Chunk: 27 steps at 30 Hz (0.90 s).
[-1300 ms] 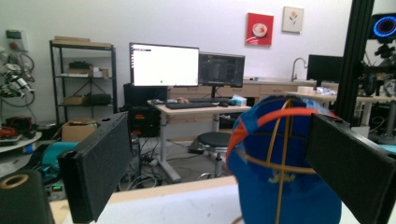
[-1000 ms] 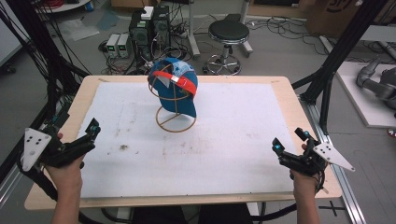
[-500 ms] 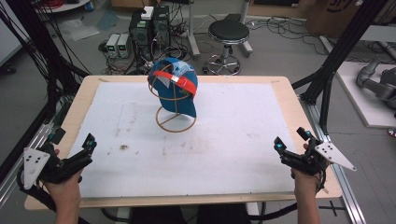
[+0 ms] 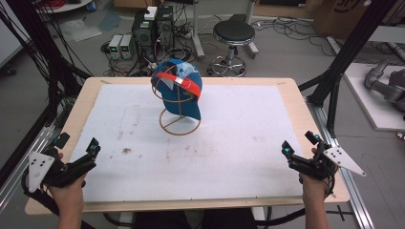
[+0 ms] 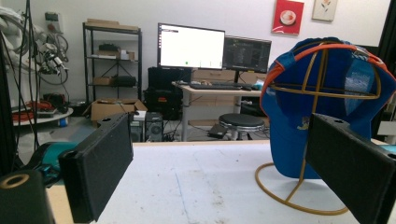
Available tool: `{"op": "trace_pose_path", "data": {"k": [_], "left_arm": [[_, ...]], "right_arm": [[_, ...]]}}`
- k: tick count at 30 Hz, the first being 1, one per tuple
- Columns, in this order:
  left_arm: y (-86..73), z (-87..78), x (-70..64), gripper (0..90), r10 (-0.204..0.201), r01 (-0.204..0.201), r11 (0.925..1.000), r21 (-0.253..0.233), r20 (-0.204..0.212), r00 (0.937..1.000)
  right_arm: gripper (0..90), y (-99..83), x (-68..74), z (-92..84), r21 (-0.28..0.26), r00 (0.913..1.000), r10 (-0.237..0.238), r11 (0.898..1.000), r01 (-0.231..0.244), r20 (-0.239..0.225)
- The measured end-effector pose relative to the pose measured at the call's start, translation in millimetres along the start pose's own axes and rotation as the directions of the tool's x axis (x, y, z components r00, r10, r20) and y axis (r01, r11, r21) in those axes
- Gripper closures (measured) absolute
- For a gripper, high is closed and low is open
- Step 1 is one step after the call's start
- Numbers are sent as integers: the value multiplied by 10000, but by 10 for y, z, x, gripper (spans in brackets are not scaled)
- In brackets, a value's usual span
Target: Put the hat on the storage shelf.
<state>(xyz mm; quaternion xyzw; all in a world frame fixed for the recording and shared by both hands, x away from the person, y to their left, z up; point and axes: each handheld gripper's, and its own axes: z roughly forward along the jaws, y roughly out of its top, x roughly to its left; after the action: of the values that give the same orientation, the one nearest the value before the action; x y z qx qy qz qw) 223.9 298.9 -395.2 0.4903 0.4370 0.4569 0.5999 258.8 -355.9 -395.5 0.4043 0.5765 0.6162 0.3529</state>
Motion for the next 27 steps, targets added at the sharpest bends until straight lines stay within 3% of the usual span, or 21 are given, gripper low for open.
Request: {"op": "trace_pose_path", "data": {"k": [11,27], "left_arm": [[-29,61,-26,88,35,-45,9996,289,330,9994],[-24,76,-51,88,53,-68,9995,303,468,9989]], "right_arm": [[38,-20,9,13,68,9999,-104,9999,104,-5],[38,1,3,-16,-54,9999,-135,9999,135,49]]}}
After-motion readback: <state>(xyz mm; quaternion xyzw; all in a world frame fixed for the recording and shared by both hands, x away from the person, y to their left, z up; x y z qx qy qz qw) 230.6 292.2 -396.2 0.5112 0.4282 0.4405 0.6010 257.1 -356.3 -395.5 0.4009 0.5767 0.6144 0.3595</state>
